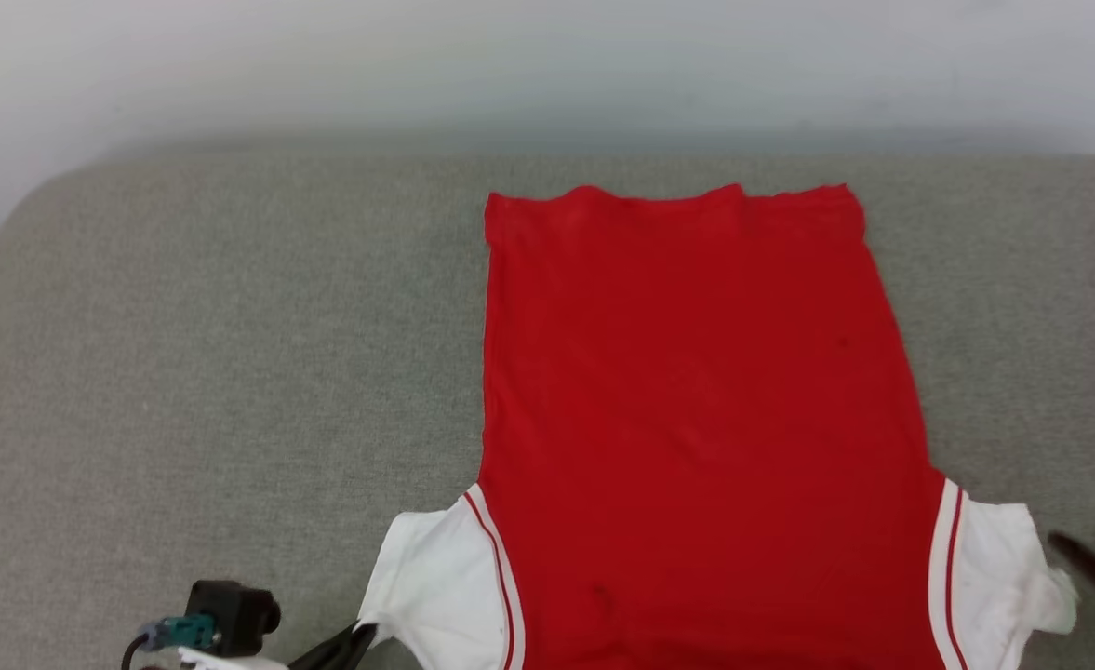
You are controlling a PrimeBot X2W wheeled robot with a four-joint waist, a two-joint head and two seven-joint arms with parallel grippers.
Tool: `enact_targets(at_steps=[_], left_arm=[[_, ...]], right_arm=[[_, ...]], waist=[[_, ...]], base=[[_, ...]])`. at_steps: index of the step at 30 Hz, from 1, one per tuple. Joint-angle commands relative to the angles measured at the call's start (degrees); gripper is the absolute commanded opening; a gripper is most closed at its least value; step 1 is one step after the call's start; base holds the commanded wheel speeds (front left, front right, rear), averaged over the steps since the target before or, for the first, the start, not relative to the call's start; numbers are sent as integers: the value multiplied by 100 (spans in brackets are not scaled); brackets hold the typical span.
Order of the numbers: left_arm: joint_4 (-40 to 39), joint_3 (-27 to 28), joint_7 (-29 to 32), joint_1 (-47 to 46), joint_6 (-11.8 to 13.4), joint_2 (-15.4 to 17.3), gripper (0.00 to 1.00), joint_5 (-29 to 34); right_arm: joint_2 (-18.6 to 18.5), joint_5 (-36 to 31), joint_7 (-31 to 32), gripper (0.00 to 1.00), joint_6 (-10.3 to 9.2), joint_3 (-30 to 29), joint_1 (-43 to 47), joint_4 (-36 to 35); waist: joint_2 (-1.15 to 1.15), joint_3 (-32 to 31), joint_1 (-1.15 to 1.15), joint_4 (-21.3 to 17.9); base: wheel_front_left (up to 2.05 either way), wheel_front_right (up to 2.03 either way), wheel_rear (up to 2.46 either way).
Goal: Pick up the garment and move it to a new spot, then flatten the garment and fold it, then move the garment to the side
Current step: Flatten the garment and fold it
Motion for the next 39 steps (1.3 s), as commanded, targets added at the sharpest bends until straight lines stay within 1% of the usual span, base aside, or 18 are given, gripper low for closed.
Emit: enact_targets(at_steps=[1,2,4,9,13,15,16,20,27,31,33,39], left_arm=[[-87,-5,47,-89,29,1,0,7],[-565,-36,298,-226,141,73,0,38],[-880,-39,435,-345,218,109,0,100],[-1550,-159,911,-647,336,205,0,282],[-2002,-235,1200,-884,376,266,0,435],[-2162,-257,1293,-996,391,268,0,518],[-2390,-288,1400,-1154,408,254,0,646],[-2676,-307,1411,-1266,382,125,0,671],[-2867,-356,1370,-1391,261,34,0,741],[-2742,-388,1331,-1471,198,-51,0,777],[-2685,-389,1294,-1488,179,-88,0,789],[-2546,-414,1214,-1476,137,-145,0,766]], right_arm=[[36,10,44,100,-4,-34,-150,-83],[69,-2,376,100,-4,-182,-584,-493],[74,-107,652,100,-4,-259,-922,-702],[297,-356,1616,100,-4,-524,-2000,-1043],[410,-857,2398,100,-4,-594,-2989,-885],[450,-1150,2679,100,-4,-625,-3469,-764],[482,-1527,3058,100,-4,-719,-4087,-502],[419,-1983,3395,100,-4,-853,-4766,-213],[228,-2664,3730,100,-4,-1204,-5481,120],[35,-2974,3736,100,-4,-1213,-5597,229],[8,-3064,3746,100,-4,-1276,-5606,291],[196,-3142,3868,100,-4,-1319,-5333,413]], waist=[[0,209,0,108],[0,552,0,257],[0,786,0,383],[0,1389,0,779],[0,1827,0,1101],[0,2004,0,1250],[0,2261,0,1455],[0,2566,0,1700],[0,2908,0,2046],[0,2990,0,2231],[0,3012,0,2288],[0,3042,0,2377]], base=[[0,0,0],[0,0,0],[0,0,0],[0,0,0],[0,0,0],[0,0,0],[0,0,0],[0,0,0],[0,0,0],[0,0,0],[0,0,0],[0,0,0]])
